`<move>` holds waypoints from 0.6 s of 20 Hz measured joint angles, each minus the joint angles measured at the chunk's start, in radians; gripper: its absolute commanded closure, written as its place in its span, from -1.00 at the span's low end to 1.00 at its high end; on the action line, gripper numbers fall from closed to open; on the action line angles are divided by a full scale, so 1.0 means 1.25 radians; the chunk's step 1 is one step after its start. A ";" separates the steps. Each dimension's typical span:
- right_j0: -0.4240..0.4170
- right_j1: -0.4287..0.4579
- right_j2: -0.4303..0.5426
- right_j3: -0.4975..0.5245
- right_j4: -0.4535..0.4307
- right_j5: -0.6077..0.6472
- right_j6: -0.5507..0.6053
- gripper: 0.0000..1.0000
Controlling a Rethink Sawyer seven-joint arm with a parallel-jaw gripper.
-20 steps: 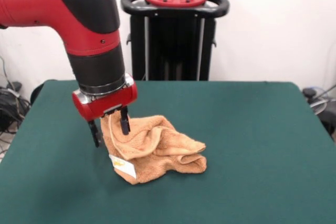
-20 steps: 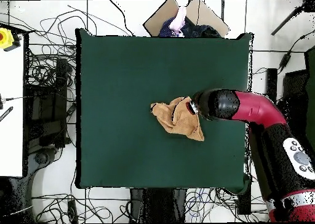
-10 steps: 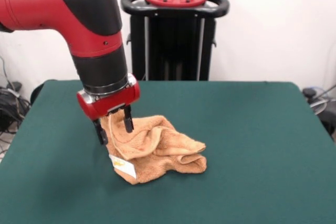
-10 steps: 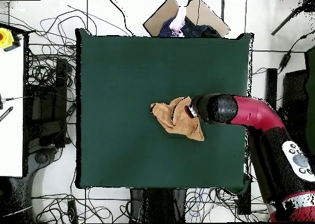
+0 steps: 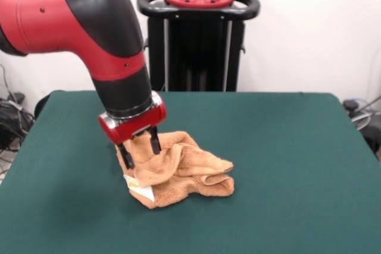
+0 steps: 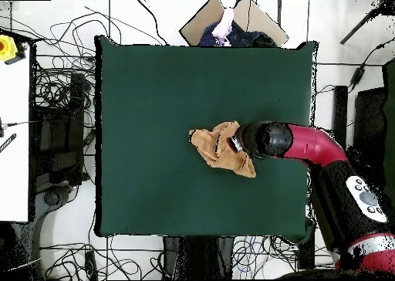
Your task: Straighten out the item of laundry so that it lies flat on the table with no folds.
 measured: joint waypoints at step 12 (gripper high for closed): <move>0.000 0.066 0.000 -0.002 0.000 -0.012 0.000 -1.00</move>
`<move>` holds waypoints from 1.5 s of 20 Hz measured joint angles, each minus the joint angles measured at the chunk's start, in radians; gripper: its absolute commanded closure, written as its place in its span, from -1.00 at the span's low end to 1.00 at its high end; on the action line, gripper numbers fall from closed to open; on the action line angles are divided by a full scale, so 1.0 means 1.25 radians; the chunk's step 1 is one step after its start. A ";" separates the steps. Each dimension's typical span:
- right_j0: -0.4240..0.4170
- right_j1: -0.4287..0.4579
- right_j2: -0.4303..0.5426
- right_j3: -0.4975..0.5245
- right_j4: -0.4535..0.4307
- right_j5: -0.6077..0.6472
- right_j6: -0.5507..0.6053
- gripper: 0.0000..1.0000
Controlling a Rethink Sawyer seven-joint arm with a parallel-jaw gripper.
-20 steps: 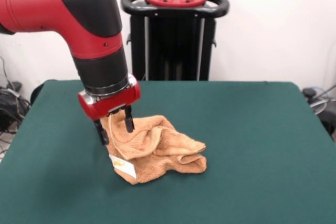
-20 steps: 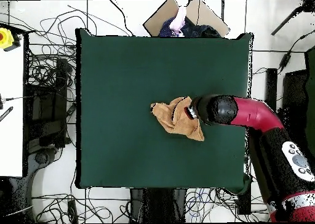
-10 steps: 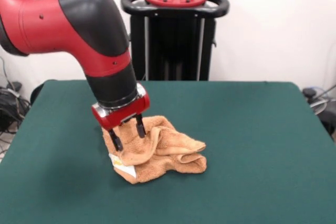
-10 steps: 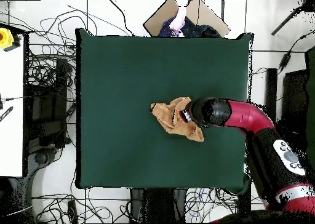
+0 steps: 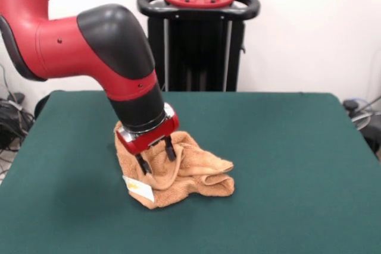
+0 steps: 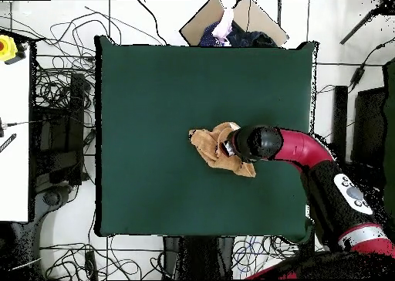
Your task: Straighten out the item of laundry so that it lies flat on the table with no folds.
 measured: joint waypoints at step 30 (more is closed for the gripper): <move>-0.029 -0.076 0.001 0.048 0.000 -0.051 0.000 -1.00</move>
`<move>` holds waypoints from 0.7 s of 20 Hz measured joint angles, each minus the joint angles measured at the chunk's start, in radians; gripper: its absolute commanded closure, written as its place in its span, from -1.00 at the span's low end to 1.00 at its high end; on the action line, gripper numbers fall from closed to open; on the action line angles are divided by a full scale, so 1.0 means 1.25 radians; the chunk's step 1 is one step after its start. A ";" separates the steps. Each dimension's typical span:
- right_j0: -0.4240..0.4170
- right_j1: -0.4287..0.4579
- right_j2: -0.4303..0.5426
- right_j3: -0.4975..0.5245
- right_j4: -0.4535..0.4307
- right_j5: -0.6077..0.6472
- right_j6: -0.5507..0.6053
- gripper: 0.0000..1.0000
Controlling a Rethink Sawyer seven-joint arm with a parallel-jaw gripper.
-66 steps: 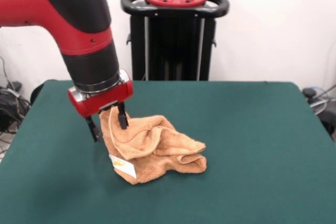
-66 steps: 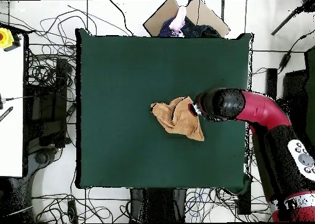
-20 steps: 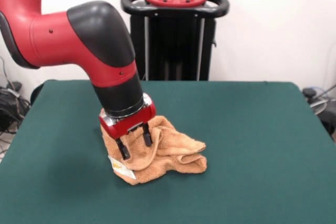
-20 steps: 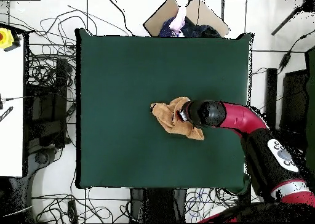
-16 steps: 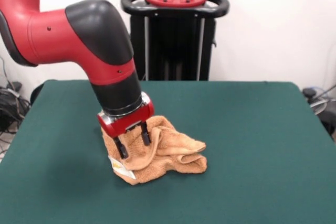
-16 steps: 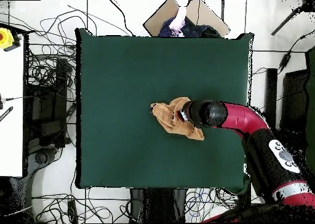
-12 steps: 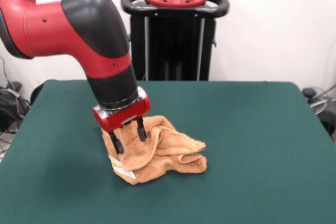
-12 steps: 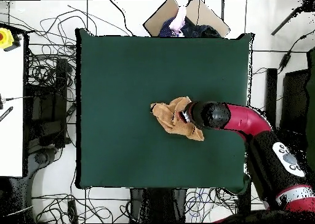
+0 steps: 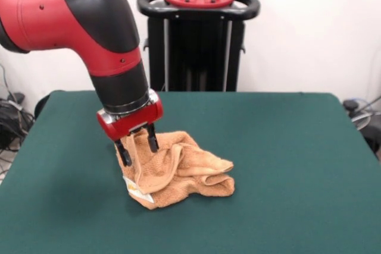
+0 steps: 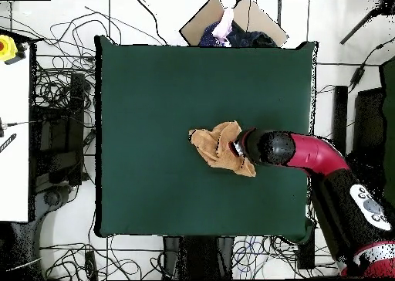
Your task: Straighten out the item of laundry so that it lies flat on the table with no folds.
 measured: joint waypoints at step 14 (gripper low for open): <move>0.012 0.034 0.000 -0.009 0.000 0.000 0.000 -1.00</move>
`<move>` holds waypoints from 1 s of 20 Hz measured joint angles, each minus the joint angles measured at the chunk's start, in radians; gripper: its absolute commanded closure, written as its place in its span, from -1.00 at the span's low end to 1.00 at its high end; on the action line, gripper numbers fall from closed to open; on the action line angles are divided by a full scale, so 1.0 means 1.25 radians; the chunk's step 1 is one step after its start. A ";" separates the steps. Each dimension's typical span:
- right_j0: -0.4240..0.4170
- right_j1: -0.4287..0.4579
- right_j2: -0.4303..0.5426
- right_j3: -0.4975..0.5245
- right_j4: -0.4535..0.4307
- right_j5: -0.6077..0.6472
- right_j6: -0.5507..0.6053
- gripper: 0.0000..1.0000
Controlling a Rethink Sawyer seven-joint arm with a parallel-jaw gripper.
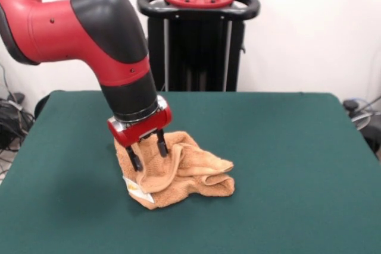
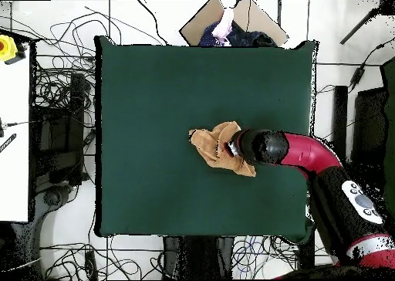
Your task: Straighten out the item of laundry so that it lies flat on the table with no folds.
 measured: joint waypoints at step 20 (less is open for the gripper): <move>0.020 0.008 -0.007 -0.017 -0.002 -0.017 0.000 -1.00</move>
